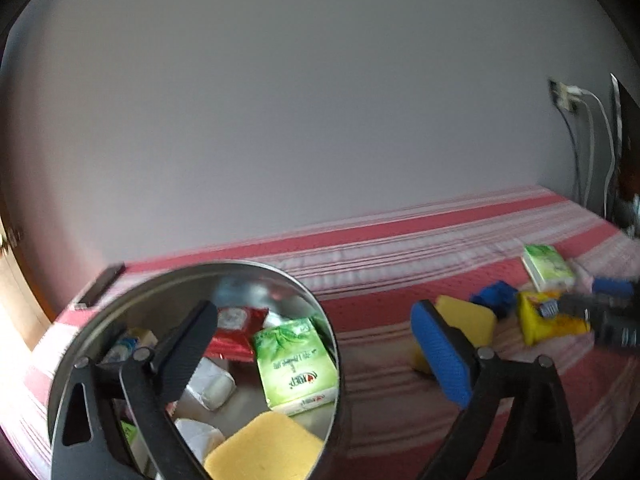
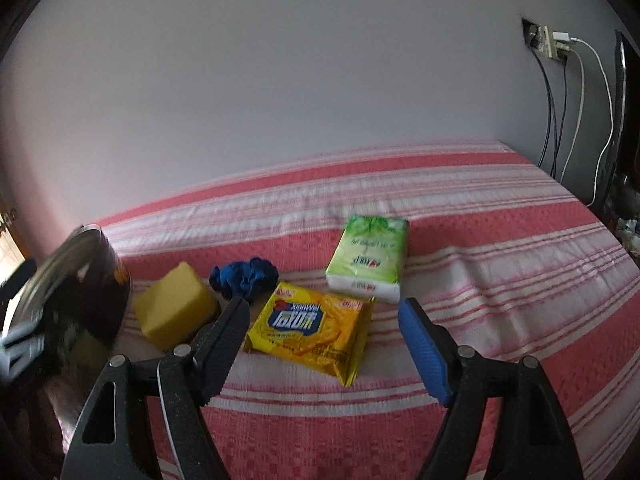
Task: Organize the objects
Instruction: 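Move both grippers toward the yellow sponge and yellow XianWei biscuit packet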
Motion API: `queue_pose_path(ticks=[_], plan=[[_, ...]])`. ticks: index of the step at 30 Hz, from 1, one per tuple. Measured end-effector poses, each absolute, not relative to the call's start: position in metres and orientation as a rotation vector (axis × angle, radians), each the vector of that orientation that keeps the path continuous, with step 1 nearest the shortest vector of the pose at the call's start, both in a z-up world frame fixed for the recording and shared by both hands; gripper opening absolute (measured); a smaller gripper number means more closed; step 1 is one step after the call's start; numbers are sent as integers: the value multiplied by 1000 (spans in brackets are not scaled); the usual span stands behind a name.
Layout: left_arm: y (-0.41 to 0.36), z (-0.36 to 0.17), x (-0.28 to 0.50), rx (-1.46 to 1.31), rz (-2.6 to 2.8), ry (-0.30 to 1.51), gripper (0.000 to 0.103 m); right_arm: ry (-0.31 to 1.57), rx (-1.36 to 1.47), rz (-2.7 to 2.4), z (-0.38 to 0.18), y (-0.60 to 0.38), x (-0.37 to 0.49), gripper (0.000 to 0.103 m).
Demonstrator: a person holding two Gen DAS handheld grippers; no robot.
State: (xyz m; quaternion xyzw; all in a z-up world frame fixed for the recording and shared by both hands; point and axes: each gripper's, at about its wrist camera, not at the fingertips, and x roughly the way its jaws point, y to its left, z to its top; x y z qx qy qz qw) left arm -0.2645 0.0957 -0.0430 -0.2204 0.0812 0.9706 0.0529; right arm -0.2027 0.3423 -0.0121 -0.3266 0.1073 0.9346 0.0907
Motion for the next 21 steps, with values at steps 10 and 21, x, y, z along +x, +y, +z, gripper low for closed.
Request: queue_pose_path(ticks=[10,21], plan=[[117,-37,-256,-627,2867,254,103,192,-1192,2669,-33,322,-239,83],[169,-50,-252,-641,2681,468,103,228,-1204,2667,-35,335,-242,75]])
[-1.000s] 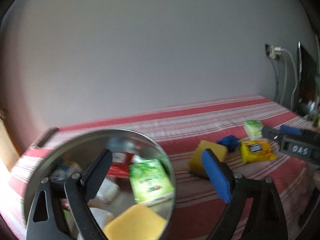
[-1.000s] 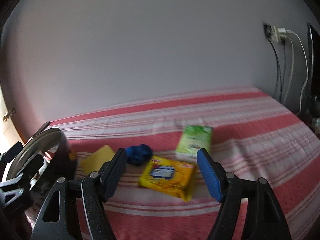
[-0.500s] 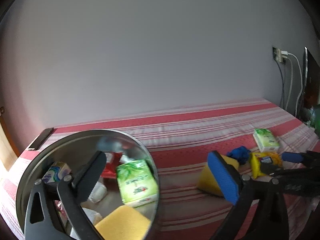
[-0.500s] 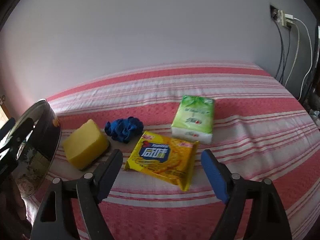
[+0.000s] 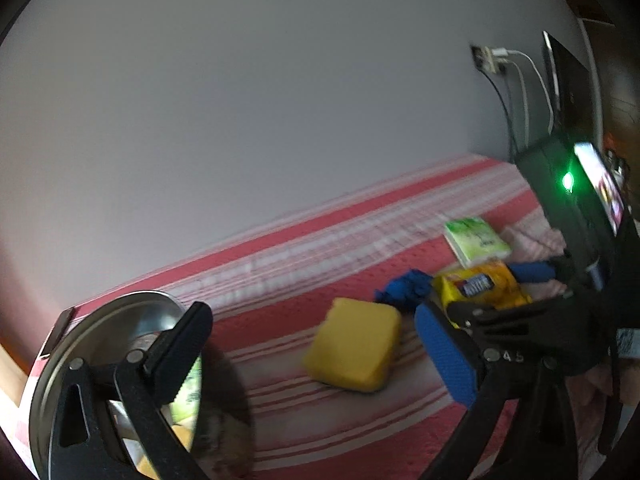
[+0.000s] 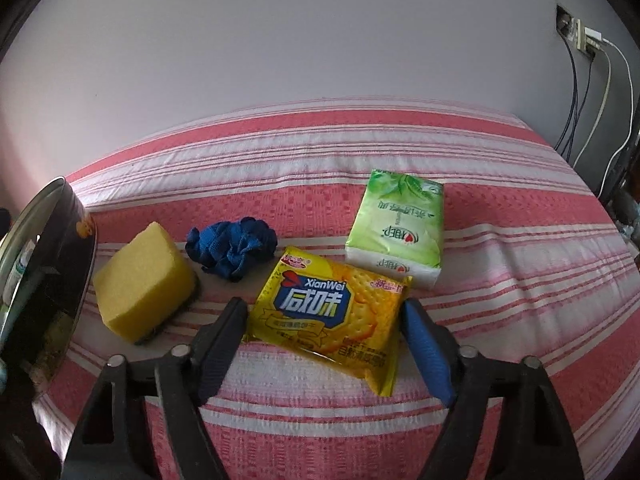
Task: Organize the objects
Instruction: 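Move both grippers toward the yellow sponge and yellow XianWei biscuit packet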
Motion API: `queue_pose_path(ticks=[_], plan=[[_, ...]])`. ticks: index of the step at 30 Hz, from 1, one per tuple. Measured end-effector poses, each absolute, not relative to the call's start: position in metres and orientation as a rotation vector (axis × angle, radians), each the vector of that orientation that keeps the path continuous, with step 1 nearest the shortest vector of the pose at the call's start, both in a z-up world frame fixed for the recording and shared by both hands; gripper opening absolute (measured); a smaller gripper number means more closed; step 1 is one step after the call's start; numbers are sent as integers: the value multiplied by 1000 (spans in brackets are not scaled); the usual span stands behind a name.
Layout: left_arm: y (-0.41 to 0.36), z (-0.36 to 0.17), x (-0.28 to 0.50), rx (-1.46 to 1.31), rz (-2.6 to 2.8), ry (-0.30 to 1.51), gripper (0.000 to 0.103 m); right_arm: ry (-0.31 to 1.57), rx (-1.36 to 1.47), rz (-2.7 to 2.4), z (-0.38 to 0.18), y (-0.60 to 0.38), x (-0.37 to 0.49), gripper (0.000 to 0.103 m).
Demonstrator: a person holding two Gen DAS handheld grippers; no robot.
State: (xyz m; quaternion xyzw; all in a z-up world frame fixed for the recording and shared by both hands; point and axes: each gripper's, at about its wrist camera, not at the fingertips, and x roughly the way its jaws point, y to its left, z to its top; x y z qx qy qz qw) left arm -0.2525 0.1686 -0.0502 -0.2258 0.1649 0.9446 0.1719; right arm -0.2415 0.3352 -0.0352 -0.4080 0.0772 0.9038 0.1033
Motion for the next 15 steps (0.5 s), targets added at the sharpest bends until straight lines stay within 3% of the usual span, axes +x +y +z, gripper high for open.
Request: queue_pose_path(ticks=[15], plan=[[187,-77,-292,-951,2470,444,102,329,-1138,2648,-32,370,-218,75]])
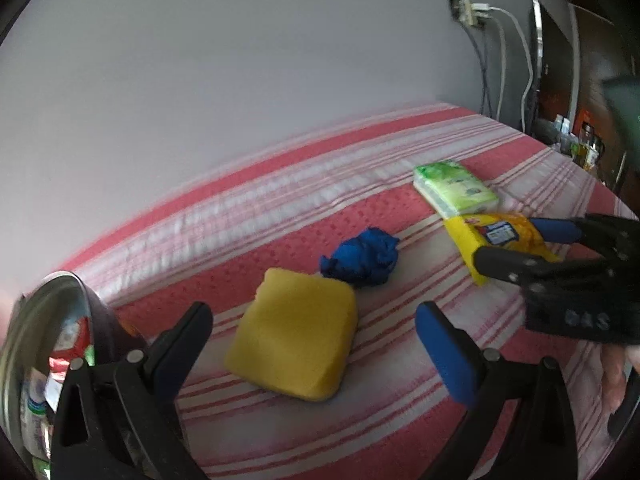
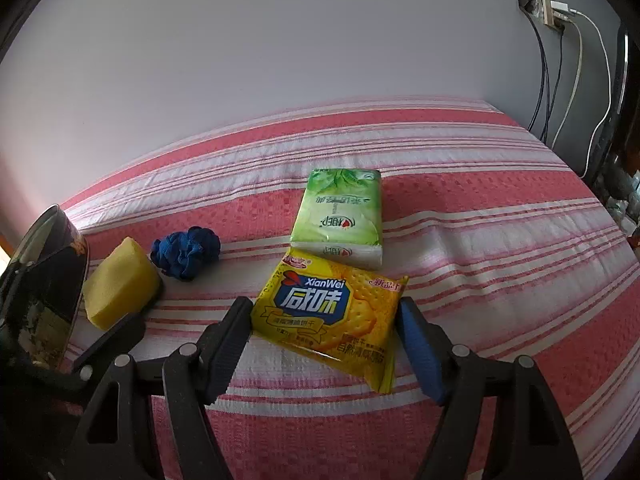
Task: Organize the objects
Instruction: 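Move both grippers toward the yellow sponge and yellow XianWei biscuit packet, then grasp the yellow sponge with the left gripper while the right grasps the XianWei packet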
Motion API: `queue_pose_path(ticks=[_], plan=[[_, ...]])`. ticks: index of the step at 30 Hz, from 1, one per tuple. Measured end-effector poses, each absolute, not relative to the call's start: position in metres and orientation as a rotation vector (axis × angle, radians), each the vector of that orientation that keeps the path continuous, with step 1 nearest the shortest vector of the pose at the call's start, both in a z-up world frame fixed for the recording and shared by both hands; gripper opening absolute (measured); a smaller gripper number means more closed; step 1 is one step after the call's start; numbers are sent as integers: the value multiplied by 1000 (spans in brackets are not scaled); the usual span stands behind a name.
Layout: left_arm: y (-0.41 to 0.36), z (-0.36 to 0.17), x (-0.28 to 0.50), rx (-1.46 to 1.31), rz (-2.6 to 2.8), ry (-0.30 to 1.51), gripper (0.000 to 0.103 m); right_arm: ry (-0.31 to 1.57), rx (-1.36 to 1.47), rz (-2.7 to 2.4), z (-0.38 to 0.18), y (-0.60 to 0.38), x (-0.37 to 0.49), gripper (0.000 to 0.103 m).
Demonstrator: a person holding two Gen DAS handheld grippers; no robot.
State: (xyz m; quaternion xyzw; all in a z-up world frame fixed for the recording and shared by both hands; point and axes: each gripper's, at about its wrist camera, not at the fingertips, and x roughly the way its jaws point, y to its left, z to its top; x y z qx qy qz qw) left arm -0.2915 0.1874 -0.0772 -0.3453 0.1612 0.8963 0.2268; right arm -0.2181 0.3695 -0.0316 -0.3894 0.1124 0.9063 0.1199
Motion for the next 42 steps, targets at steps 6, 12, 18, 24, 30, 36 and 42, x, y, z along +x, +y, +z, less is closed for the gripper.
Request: queue_pose_path(ticks=[6,12,18,24,30,36,42], plan=[[182,-87,-309,-1066,2430,387,83,299,-1140,2656,-31,368,-221,75],[184,-90,-305,-1074,2422,412,61,258,-1133,2658,-30,363,-220,75],[186,-86,-294,-1003,2487,453,60,279,-1086,2666,-28,366,-216,75],[178,-75,-282,-901,2564,437,60,243,-1017,2699,-20,360,-210,75],[164,-64,-268,-795,2642,377,60,226,-929,2715,-14,356,-203,75],[152,-57,-254,-703,2729,330,60,213,-869,2723,-9,353,-197,75],[142,-51,-248,-648,2783,268,60,162,-811,2728,-2,344,-189,75]])
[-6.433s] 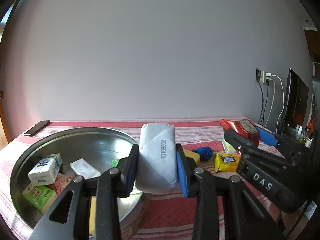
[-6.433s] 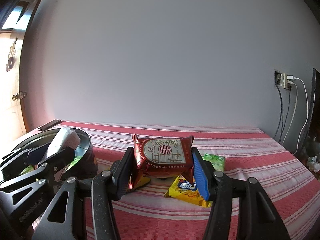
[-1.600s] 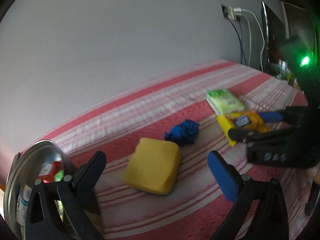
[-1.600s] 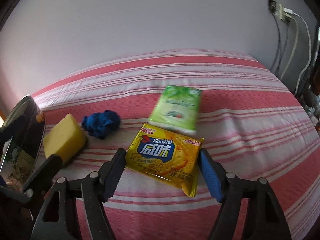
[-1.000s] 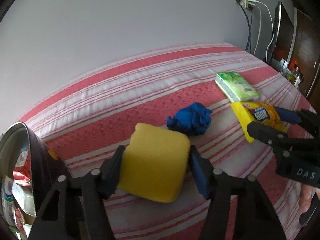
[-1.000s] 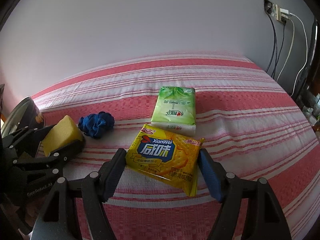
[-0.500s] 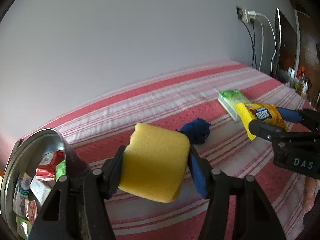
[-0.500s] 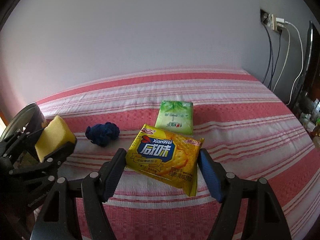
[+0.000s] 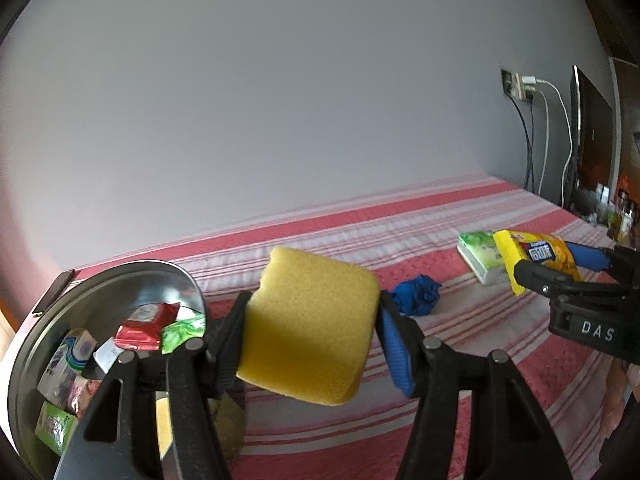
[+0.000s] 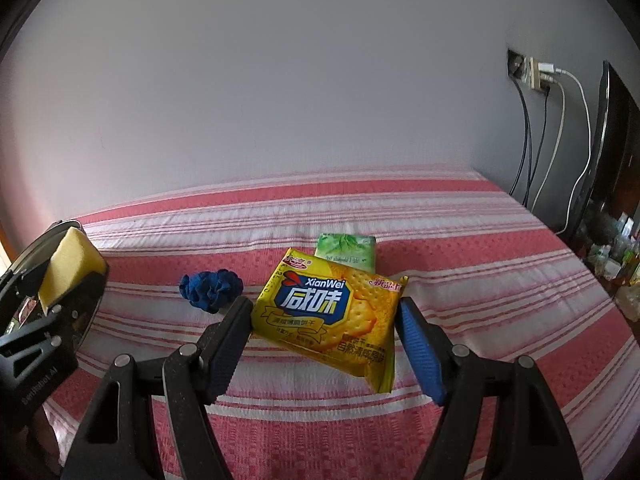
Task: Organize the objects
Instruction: 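Grasp the yellow sponge with the left gripper while the right grasps the XianWei packet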
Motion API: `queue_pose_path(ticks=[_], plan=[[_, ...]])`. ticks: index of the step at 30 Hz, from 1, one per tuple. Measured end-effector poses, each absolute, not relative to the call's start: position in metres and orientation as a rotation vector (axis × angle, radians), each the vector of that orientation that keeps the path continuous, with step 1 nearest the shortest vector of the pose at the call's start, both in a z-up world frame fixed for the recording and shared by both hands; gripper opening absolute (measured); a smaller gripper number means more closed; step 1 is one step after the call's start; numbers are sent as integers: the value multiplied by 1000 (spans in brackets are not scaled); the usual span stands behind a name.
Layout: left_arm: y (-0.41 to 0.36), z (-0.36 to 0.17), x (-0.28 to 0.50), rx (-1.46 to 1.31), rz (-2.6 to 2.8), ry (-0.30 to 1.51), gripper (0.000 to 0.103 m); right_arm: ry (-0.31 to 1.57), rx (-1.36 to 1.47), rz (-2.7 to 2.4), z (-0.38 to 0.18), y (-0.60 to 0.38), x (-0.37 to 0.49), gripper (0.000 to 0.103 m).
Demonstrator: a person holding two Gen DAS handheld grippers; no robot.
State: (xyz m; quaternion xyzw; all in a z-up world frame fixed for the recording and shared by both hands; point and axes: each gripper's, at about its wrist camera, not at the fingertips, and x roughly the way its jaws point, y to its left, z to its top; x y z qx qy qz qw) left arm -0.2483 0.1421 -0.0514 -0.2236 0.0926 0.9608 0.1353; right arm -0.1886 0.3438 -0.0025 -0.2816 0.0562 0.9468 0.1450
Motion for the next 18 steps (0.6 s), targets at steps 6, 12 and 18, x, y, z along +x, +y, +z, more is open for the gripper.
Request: queue_pose_path(ticks=[6,12,18], plan=[[137,-49,-243,-592,2829,232,60,142,-758,2735,2,339,-183,75],[128,-47,-240,-568,2854,170,60,132,-735,2736,3,338,-181,75],[124,-45,-234,-533,2885,146,60,116,-696,2739,5,336,-178,75]])
